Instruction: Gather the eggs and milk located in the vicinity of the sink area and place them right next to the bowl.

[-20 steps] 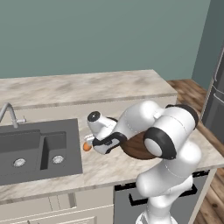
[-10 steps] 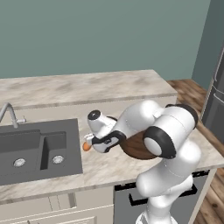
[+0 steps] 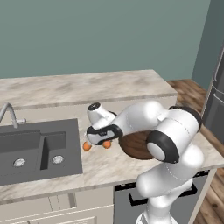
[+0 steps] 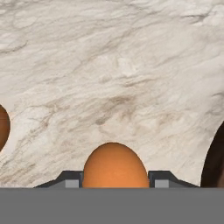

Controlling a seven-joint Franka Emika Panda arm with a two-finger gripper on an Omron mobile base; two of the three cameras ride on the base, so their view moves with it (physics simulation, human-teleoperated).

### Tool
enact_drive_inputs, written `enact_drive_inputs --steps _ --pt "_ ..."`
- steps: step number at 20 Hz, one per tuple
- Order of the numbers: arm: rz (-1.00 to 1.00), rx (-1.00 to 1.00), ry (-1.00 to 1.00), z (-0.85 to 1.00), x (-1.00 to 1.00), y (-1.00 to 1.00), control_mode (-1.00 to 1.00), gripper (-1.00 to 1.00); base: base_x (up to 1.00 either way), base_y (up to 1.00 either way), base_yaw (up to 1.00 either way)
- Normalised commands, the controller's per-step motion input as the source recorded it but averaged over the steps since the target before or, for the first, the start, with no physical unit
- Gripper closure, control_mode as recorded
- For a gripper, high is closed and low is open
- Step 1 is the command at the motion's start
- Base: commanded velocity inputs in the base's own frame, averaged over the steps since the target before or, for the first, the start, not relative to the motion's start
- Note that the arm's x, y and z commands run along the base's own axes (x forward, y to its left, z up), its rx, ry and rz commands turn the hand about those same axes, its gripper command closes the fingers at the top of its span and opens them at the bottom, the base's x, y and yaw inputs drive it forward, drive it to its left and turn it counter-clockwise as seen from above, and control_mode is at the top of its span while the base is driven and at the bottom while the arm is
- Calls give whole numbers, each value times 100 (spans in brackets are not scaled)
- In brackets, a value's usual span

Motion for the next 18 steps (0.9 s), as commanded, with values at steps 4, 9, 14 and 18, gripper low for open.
enact_drive_inputs --steps 4,9,14,18 --pt "0 -4 3 16 -30 6 -100 100 0 0 0" --pt "1 -8 0 0 -20 0 -100 100 0 0 0" --pt "5 -8 0 -3 -19 0 -100 100 0 0 0" --pt "7 -6 0 0 -7 -6 -100 100 0 0 0"
